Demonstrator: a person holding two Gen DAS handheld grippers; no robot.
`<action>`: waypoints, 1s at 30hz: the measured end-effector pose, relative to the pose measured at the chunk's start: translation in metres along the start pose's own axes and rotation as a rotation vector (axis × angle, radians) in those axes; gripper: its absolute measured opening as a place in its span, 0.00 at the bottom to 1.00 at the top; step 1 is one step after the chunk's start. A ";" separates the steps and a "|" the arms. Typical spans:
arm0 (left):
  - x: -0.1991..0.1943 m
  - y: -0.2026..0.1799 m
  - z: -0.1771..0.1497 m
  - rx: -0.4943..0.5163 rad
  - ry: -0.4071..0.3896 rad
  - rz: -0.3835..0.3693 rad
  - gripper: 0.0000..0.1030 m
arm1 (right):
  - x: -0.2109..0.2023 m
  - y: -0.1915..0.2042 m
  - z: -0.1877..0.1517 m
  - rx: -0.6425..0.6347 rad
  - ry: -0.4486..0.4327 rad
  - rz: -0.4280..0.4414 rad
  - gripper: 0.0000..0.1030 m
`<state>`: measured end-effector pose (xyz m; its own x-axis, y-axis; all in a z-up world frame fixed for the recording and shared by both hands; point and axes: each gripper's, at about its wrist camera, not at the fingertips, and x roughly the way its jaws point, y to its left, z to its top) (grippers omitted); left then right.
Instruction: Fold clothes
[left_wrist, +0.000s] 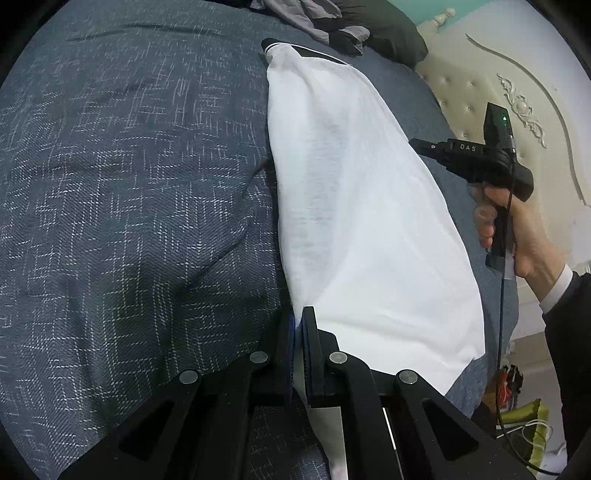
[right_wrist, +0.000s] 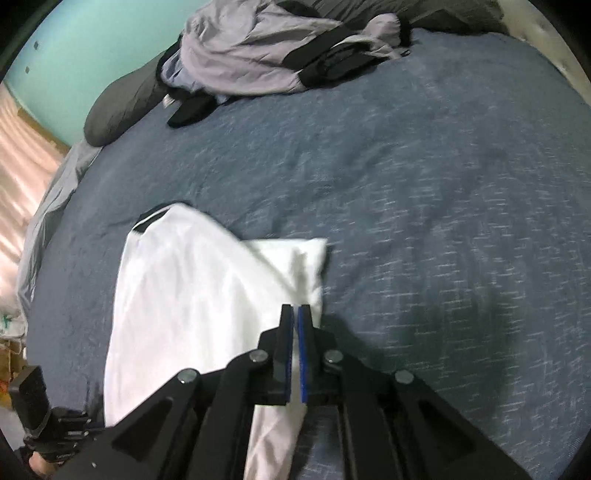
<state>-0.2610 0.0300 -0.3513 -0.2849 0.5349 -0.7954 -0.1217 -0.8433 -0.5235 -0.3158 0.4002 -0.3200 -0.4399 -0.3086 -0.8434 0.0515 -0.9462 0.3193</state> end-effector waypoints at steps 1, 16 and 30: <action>0.000 0.000 0.001 -0.002 0.000 0.000 0.04 | -0.003 -0.004 0.001 0.020 -0.013 -0.011 0.01; -0.008 0.000 0.004 -0.032 0.002 0.023 0.20 | -0.058 -0.004 -0.044 0.097 0.037 0.085 0.34; -0.022 -0.002 -0.022 -0.035 0.058 -0.005 0.42 | -0.087 0.005 -0.151 0.107 0.211 0.126 0.42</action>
<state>-0.2333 0.0213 -0.3397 -0.2283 0.5422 -0.8086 -0.0890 -0.8387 -0.5372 -0.1418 0.4080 -0.3106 -0.2382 -0.4476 -0.8619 -0.0056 -0.8868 0.4621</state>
